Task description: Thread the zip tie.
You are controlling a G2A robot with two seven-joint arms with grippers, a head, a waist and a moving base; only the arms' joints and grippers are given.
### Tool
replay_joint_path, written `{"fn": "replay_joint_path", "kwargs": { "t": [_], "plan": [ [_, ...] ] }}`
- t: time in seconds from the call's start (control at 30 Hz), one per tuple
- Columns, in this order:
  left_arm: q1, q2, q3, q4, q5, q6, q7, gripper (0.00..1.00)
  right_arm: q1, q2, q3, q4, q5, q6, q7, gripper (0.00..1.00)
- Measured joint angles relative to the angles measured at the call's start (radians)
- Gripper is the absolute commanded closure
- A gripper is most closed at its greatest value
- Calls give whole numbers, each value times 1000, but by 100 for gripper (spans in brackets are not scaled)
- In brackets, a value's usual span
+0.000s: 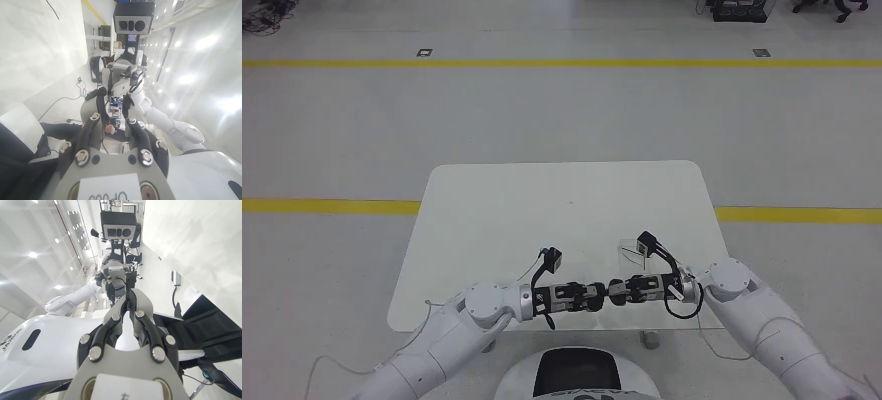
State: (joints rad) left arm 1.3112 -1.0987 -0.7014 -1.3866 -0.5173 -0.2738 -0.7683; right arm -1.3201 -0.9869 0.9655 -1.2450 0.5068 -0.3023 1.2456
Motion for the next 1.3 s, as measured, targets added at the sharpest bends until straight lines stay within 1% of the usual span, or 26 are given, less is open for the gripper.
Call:
{"fn": "replay_joint_path", "kwargs": {
  "t": [0.13,0.4,0.63,0.9,1.0,1.13,1.3],
  "plan": [
    [0,-1,2,3,-6,-4,-5,87,-1,-2,0,4,6,-6,-3,100],
    [-2,-3,8,9,-10,-2,-4,92,-1,-5,0,9,21,-19,5,100],
    [-3,-3,10,11,-12,-5,-1,94,1,-8,-3,8,22,-19,14,100],
    [-1,-3,7,12,-17,-7,8,92,3,-9,-4,6,18,-19,21,100],
    [0,-3,5,12,-19,-8,10,94,2,-9,-3,4,17,-18,22,100],
    [0,-2,4,13,-21,-9,13,92,2,-10,-3,2,16,-17,26,100],
    [1,-2,3,13,-23,-11,15,92,2,-10,-3,1,15,-16,32,100]
  ]
}}
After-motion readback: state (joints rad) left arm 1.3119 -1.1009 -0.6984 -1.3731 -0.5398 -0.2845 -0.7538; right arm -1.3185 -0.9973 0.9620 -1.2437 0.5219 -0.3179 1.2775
